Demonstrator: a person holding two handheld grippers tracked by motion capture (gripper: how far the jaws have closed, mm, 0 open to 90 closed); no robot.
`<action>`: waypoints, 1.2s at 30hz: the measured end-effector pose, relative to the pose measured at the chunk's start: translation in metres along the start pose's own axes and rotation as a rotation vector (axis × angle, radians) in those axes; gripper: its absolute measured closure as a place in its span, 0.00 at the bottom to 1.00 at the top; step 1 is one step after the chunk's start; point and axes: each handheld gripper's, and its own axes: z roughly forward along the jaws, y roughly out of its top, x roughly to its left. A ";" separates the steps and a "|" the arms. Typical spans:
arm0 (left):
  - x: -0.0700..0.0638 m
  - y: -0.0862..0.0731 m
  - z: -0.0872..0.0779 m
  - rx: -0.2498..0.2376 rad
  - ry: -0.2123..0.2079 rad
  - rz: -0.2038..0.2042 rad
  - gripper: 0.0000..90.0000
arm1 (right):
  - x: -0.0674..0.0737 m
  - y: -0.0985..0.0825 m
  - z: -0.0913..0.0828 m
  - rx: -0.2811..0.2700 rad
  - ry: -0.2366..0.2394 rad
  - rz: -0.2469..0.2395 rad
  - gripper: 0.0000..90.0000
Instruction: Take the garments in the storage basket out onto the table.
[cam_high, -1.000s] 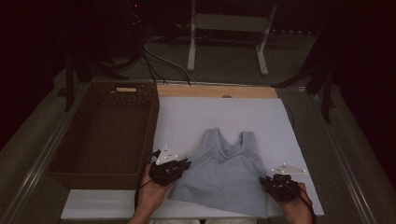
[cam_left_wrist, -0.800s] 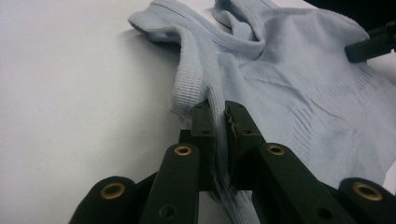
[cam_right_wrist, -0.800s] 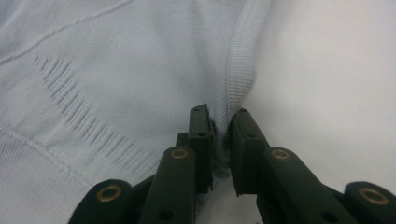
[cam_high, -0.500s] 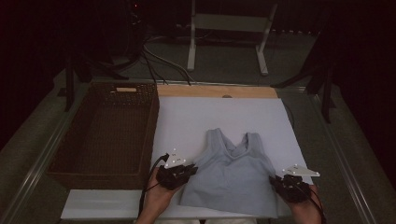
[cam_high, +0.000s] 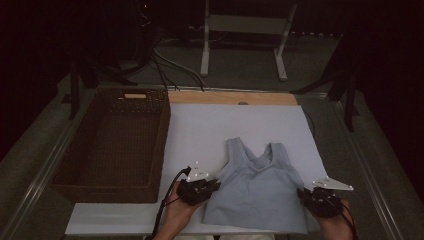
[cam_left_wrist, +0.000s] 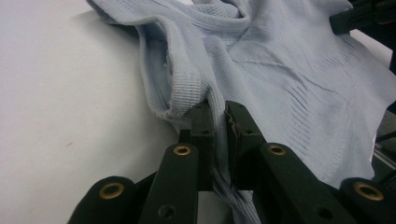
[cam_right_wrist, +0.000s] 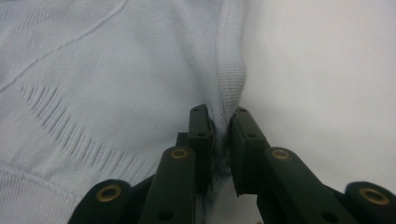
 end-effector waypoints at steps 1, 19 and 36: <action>0.000 0.000 0.000 -0.002 -0.003 0.002 0.92 | -0.002 -0.001 -0.001 0.000 -0.001 0.005 0.90; 0.016 0.031 0.017 -0.058 0.021 -0.074 0.50 | -0.010 -0.004 -0.003 0.004 -0.008 0.022 0.89; 0.017 0.024 0.057 0.068 0.007 -0.134 0.41 | -0.010 -0.005 -0.004 0.003 -0.011 0.019 0.89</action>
